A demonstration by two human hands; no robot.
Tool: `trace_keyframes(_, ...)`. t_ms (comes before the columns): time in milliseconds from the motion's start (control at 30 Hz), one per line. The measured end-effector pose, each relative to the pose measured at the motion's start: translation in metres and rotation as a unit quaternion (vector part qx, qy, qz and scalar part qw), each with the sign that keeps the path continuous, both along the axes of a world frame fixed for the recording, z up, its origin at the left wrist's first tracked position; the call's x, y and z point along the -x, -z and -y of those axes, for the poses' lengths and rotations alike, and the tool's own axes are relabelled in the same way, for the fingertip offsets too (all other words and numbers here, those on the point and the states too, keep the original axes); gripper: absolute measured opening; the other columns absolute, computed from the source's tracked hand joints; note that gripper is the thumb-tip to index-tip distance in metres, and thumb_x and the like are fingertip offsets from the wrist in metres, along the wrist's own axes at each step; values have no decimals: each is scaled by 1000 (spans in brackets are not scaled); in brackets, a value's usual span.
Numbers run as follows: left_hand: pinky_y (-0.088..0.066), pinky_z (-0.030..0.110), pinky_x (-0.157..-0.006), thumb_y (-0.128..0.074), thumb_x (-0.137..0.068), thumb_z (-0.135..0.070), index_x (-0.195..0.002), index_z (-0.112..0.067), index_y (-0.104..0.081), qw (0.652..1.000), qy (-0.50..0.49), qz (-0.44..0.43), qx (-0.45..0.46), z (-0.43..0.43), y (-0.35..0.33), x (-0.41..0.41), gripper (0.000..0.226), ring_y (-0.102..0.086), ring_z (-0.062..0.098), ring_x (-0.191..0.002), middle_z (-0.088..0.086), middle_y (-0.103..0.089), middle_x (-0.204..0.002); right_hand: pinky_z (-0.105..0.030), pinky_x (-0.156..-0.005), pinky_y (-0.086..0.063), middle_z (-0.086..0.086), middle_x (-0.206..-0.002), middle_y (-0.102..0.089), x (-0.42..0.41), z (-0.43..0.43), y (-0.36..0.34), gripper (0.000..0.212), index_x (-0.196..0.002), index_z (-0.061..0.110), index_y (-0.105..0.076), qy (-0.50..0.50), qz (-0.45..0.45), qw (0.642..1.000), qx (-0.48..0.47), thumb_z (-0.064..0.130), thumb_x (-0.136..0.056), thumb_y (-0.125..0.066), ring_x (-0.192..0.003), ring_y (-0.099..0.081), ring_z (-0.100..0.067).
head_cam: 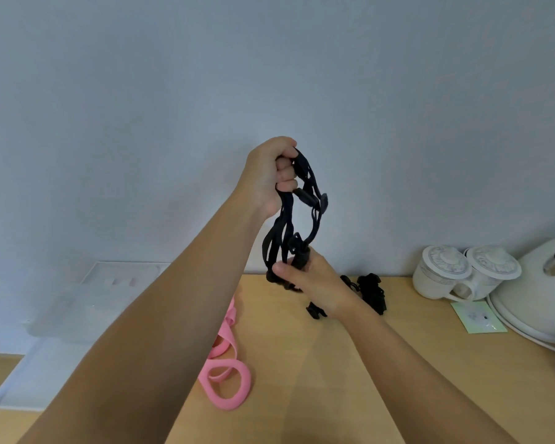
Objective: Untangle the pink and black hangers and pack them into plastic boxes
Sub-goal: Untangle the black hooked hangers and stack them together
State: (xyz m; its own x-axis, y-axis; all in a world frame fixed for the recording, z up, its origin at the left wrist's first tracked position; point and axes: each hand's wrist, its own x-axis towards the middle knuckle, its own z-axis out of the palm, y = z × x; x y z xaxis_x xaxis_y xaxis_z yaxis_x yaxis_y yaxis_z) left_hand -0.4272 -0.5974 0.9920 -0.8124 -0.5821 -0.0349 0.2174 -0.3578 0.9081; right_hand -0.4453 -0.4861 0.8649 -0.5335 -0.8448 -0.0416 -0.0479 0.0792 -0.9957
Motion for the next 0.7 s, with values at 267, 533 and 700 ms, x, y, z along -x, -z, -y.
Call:
trace_keyframes(267,-38,20,-47,-51,-85,-1,-74,-13,-52,994,-4,71,83,10,24,5,16,-40,10,-46,-3,-43,-53,-31,-84,-44,-4,-84,-63,-9,4,3,20,-78,20,-65,-62,11,995,-80,32,-91,-57,-82,-56,-15)
trace_keyframes(533,-35,40,-105,-56,-59,-81,-143,-20,-32,908,52,361,207,29,96,-18,106,-44,25,-127,1,-43,-140,-26,-67,-55,-2,-77,-60,3,4,-3,33,-81,11,-61,45,100,991,-82,39,-94,-49,-71,-57,-9)
trace_keyframes(700,-44,41,-90,-29,-79,-79,-117,-8,-60,836,173,493,169,12,122,-43,86,-58,27,-102,8,-64,-109,-33,-76,-53,-5,-81,-59,6,5,3,35,-85,8,-59,42,73,987,-137,39,-95,-47,-80,-58,-17)
